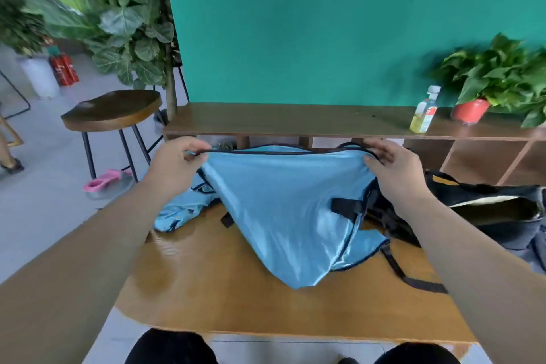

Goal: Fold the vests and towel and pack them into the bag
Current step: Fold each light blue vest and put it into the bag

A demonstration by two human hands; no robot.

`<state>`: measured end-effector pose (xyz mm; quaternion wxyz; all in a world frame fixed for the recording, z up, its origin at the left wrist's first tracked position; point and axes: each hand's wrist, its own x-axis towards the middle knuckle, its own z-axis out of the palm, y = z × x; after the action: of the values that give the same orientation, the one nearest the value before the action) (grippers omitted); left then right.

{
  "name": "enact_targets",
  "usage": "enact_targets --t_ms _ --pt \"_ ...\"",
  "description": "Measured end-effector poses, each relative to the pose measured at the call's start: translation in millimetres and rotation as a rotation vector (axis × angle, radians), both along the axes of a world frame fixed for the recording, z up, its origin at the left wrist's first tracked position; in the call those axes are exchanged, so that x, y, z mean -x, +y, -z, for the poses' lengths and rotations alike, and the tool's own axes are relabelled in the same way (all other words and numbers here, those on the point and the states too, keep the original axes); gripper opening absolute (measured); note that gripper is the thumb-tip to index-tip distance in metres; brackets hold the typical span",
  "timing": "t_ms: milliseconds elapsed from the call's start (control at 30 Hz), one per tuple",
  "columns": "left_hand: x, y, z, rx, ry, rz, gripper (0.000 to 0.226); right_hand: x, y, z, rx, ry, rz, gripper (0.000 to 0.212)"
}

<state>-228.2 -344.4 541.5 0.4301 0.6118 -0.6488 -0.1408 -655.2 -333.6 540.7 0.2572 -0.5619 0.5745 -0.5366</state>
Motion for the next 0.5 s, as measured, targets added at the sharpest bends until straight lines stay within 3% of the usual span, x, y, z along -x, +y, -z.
enact_targets --t_ms 200,400,500 --pt "1.5 -15.9 -86.7 0.209 -0.023 -0.044 0.019 3.0 -30.9 -68.0 0.117 0.061 0.010 0.031" --pt "-3.8 -27.5 -144.2 0.142 -0.196 -0.002 0.018 0.2 -43.1 -122.0 0.202 0.108 0.051 0.017" --pt "-2.8 -28.0 -172.4 0.209 -0.114 -0.034 0.017 1.3 -42.2 -147.5 0.250 0.098 0.095 0.013"
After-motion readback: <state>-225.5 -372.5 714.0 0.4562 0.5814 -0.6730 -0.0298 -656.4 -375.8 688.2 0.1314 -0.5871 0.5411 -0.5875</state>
